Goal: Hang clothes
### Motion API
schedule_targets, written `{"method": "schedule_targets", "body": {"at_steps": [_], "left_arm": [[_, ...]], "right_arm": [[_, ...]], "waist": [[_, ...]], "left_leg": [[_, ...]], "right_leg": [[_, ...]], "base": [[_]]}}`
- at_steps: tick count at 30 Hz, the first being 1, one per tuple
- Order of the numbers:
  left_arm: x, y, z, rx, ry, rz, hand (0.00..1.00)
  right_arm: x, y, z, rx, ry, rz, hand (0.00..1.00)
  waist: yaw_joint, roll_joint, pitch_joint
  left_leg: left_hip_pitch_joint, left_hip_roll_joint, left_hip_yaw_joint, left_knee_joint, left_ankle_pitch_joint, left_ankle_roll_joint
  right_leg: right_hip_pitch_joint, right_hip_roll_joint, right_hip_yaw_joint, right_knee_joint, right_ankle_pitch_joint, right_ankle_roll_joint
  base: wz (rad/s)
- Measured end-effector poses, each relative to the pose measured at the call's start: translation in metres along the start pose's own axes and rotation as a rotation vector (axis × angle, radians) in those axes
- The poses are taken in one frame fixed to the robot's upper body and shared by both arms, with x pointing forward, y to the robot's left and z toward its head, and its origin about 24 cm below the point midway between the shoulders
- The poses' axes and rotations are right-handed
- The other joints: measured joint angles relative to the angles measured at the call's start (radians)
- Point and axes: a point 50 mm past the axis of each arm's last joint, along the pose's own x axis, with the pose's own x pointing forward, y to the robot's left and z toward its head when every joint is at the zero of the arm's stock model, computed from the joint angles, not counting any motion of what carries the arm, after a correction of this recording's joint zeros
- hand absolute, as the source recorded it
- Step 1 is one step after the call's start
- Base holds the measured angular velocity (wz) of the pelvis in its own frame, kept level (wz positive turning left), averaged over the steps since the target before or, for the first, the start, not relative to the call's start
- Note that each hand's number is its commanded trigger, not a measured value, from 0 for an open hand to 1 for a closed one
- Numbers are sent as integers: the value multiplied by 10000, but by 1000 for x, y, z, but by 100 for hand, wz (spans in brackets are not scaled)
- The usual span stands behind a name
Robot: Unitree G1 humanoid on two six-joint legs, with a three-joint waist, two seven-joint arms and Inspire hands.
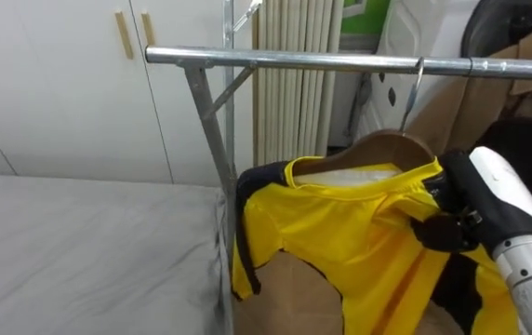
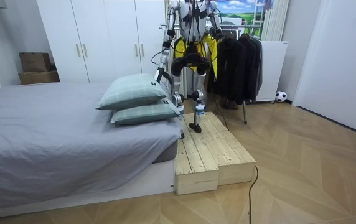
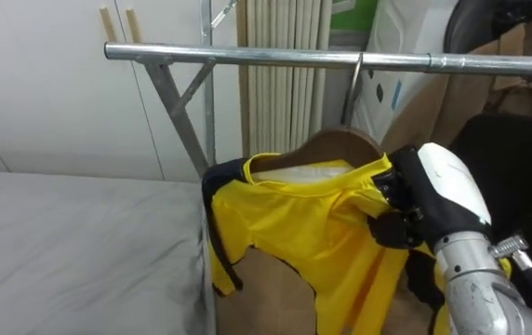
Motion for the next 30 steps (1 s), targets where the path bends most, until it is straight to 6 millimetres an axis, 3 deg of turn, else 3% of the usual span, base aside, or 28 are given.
{"method": "schedule_targets", "body": {"at_steps": [7,12,23,30], "left_arm": [[0,0,3,39,-364,102,0],[0,0,6,75,-683,118,0],[0,1,2,58,-1118,213,0],[0,1,3,50,-1202,304,0]], "right_arm": [[0,0,-1,-20,86,-30,100],[1,-1,2,15,-18,-77,100],[1,-2,6,-65,-311,-230,100],[1,-5,8,-383,-367,-353,100]], "waist": [[207,-50,-32],[415,-142,10],[513,-239,50],[674,-287,23]], "left_leg": [[236,-5,-153,-284,33,-54],[373,-13,-322,-291,33,-54],[384,-23,-379,-348,34,-56],[386,-12,-421,-428,31,-81]], "right_leg": [[308,4,-124,-330,8,-24],[586,-28,-183,-512,-20,-36],[599,-22,-226,-499,-32,-31],[612,-29,-370,-516,-44,-66]], "base": [[4],[9],[1],[0]]}}
